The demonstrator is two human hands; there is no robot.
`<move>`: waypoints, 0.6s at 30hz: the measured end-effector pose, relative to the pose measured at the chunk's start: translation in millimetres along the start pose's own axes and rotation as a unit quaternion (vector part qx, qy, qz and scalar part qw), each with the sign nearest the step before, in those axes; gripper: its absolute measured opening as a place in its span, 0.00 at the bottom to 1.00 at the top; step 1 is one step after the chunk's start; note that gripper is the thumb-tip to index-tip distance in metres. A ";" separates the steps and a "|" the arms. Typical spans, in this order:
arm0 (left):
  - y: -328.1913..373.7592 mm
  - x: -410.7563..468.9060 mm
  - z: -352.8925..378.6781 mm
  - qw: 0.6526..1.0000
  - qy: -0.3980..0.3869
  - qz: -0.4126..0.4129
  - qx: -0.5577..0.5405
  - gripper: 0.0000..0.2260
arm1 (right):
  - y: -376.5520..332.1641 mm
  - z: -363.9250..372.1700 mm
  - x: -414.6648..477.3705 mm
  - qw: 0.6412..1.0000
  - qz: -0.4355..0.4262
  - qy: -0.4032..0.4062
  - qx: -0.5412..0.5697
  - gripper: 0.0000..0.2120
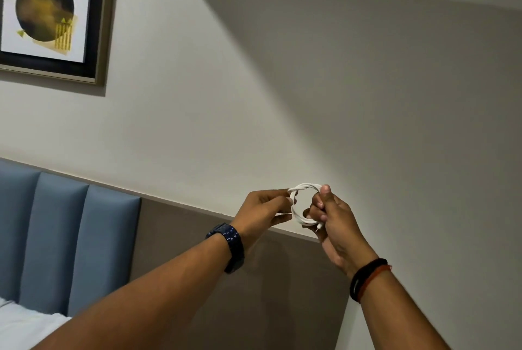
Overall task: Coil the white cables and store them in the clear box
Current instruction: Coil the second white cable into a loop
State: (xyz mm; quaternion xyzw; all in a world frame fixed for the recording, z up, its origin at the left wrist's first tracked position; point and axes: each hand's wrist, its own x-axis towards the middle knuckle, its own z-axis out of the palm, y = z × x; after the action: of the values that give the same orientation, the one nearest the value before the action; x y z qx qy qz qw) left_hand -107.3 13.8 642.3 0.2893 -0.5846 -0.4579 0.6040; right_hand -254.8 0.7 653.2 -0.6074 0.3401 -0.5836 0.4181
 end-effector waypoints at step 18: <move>4.0 4.5 -4.0 0.989 0.101 -0.006 -0.109 0.12 | 5.1 11.6 1.1 0.982 -0.041 0.008 -0.183 0.20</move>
State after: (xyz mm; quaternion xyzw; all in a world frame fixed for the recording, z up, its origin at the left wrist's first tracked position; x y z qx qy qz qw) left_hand -103.0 10.7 647.2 0.2701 -0.4658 -0.4907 0.6850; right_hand -242.8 -1.2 649.4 -0.6820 0.4193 -0.5332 0.2732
